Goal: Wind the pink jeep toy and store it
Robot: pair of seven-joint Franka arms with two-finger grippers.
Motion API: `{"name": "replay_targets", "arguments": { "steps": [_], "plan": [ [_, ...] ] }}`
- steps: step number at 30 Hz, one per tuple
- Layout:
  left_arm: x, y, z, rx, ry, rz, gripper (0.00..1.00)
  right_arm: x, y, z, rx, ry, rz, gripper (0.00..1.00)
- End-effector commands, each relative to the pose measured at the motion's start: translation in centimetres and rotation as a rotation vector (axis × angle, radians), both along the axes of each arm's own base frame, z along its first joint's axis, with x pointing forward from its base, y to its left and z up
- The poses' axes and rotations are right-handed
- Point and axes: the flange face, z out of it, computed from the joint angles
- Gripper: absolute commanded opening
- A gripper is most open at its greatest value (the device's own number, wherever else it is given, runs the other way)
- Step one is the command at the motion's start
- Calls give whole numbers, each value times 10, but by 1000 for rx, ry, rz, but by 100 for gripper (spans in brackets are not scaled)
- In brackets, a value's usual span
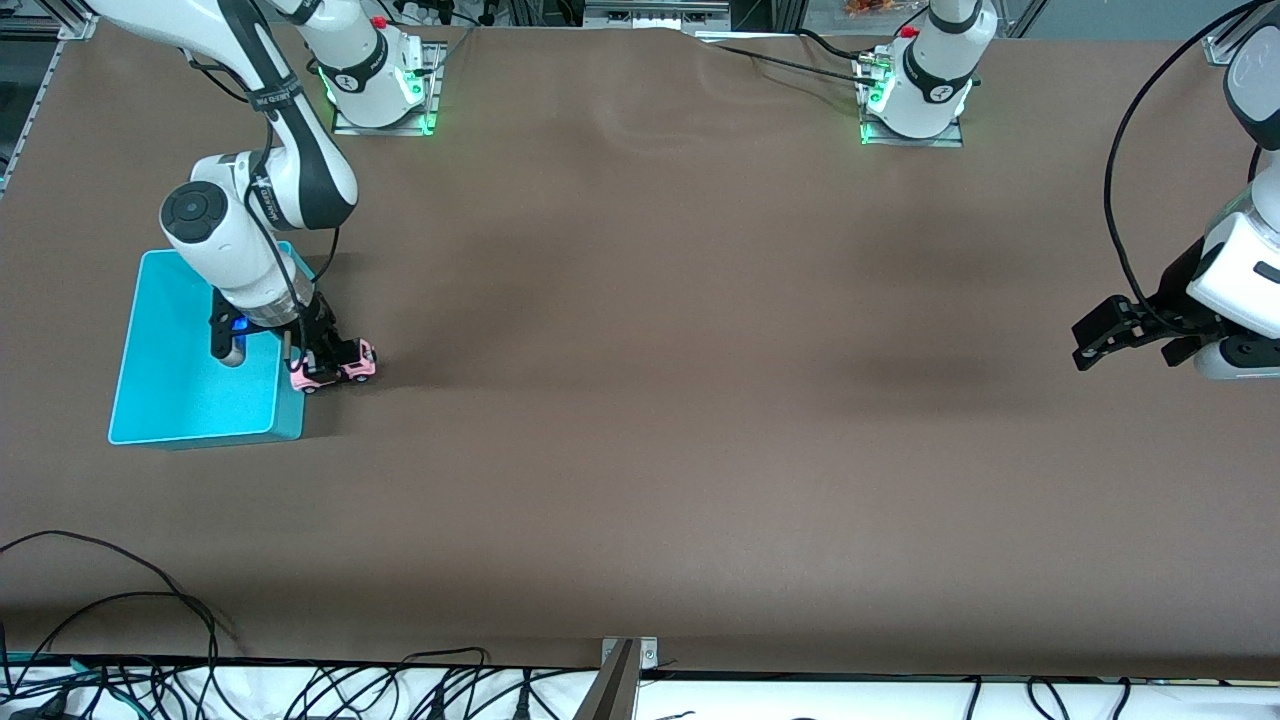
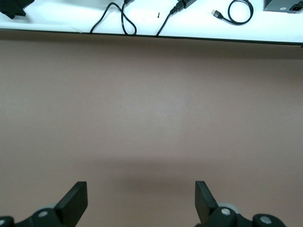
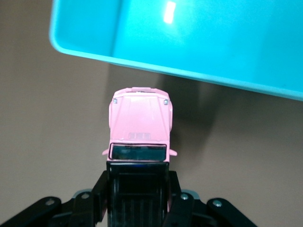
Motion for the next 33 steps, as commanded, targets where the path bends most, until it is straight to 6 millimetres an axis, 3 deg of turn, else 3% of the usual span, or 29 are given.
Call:
{"name": "replay_targets", "arguments": {
  "steps": [1, 10, 15, 18, 27, 33],
  "plan": [
    [-3, -3, 9, -27, 0, -9, 100, 7, -1, 21, -36, 16, 79, 0],
    [-3, -2, 9, -27, 0, -8, 100, 15, -6, 38, -86, 130, 322, 0],
    [-3, -1, 9, -27, 0, -5, 100, 21, -20, 52, -105, 177, 433, 0],
    [-3, -1, 9, -27, 2, -6, 100, 23, -41, 55, -112, 214, 511, 0],
    [-4, -8, 8, -29, 7, -15, 100, 9, -136, 67, -110, 345, 735, 0],
    [-4, -8, 8, -29, 10, -15, 100, -7, -159, 68, -118, 446, 816, 0]
  ]
}}
